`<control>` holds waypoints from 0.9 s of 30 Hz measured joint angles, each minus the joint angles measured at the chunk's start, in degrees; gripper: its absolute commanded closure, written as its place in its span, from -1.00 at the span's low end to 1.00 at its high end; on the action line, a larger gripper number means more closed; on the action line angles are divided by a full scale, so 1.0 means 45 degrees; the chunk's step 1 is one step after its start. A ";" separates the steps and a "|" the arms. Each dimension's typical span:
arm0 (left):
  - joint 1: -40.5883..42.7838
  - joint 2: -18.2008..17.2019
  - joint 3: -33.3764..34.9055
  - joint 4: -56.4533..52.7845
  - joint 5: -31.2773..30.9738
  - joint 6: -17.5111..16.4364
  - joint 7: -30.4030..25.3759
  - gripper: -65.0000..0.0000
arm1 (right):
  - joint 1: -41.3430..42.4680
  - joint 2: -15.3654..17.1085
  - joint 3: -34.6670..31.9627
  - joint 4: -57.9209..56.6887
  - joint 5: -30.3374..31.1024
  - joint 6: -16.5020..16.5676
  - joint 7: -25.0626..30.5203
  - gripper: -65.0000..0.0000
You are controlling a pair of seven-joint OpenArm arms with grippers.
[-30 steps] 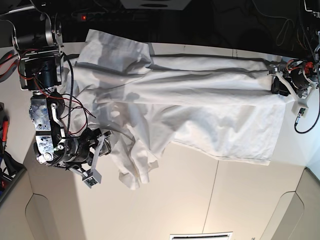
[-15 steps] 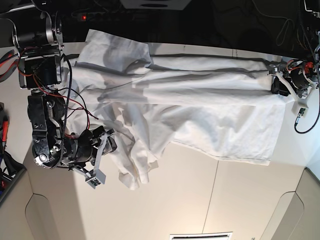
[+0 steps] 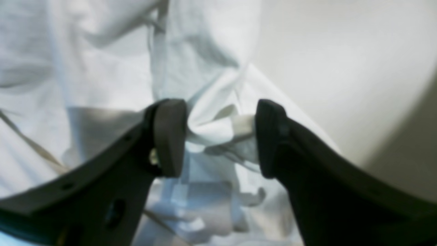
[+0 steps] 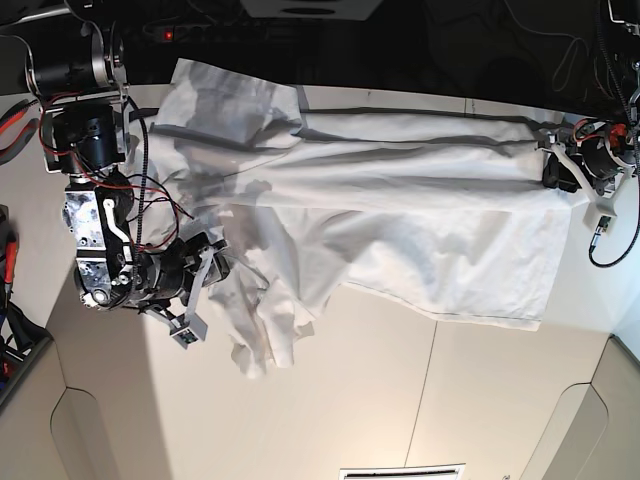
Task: Layout the t-shirt on the table in an organized manner, then fold the t-shirt properly
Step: 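Release the edge with the right gripper and grasp the loose sleeve, then release with the left gripper and grasp the shirt's opposite side edge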
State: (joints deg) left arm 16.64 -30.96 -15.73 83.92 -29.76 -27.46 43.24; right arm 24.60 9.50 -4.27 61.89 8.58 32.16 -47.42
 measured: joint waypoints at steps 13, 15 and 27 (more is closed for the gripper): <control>-0.0097 0.0005 0.0000 0.0000 0.0418 0.0005 -0.0709 0.25 | -0.0010 -0.0029 -0.0005 -0.0160 -0.1821 -0.1559 0.1472 1.00; -0.0325 0.0005 0.0000 0.0000 0.0879 0.0005 -0.1069 0.25 | 0.0005 -0.0029 -0.0010 -0.0165 -0.2365 -0.2603 0.1695 1.00; -0.4061 -0.0063 0.0000 -0.0500 0.1627 0.0563 -0.2064 0.25 | 0.0005 -0.0029 -0.0010 -0.0165 -0.2997 -0.3444 0.1729 1.00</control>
State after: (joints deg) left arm -1.63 -31.24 -15.73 81.67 -22.44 -24.93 33.95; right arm 24.62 9.37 -4.32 61.14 -4.91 16.67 -39.64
